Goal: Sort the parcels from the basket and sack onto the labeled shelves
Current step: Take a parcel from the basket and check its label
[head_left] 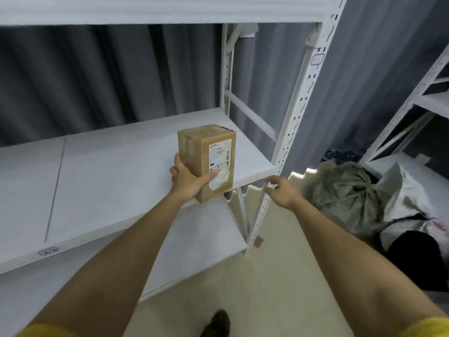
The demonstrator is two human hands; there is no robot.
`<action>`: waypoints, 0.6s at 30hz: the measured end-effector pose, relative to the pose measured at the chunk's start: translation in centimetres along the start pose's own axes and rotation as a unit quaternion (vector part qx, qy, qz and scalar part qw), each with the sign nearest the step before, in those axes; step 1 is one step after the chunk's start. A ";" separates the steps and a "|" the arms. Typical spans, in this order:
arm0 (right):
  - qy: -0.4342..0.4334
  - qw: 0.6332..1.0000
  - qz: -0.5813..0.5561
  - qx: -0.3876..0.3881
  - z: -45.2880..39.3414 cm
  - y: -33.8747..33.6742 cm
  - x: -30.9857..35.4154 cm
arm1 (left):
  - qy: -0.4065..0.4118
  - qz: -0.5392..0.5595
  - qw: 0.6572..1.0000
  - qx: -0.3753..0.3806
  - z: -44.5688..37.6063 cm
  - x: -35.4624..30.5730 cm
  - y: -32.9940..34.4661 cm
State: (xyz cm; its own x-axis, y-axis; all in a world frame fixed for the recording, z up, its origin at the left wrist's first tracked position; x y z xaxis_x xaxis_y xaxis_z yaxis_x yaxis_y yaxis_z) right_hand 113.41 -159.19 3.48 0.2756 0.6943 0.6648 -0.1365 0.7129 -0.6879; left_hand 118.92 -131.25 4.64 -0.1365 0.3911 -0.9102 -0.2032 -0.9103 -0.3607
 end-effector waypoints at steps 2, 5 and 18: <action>-0.003 1.000 0.009 -0.004 -2.7 -1.2 -0.8 | -0.007 -0.001 1.000 -0.001 -2.4 -0.6 1.7; 0.001 1.000 0.011 -0.012 -5.9 -2.3 -2.5 | 0.001 0.003 1.000 0.002 -5.3 -1.5 4.6; -0.087 0.992 0.073 0.051 -11.5 -4.4 -7.1 | 0.021 0.056 0.995 -0.086 -9.8 -2.5 11.7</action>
State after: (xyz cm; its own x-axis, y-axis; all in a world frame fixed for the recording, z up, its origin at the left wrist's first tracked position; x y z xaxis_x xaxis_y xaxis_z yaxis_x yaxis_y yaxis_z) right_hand 122.98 -168.35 -1.54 0.0777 0.7913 0.6065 -0.2606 0.6033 -0.7537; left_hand 126.42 -144.26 0.70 -0.1077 0.2831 -0.9530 -0.0199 -0.9590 -0.2826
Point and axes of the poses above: each hand's wrist, its own z-axis away from the middle knuckle, its own y-axis out of the palm, x = y × z, the point moved 10 cm from there along -z, towards the middle knuckle, and after that the axes turned 10 degrees about x, right-handed, at the moved point
